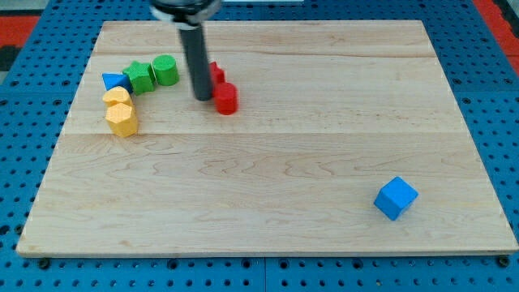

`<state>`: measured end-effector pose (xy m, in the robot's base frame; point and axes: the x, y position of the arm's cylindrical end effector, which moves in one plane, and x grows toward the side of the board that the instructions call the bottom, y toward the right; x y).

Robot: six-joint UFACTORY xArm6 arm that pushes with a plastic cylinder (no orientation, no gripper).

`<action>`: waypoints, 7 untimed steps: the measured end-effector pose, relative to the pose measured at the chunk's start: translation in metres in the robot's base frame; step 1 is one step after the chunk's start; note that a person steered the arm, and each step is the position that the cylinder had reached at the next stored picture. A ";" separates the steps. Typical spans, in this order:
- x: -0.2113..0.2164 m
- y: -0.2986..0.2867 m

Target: Push the red star and the red circle towards the center of the board

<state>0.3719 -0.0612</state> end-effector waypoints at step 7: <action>0.038 -0.043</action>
<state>0.4101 -0.1040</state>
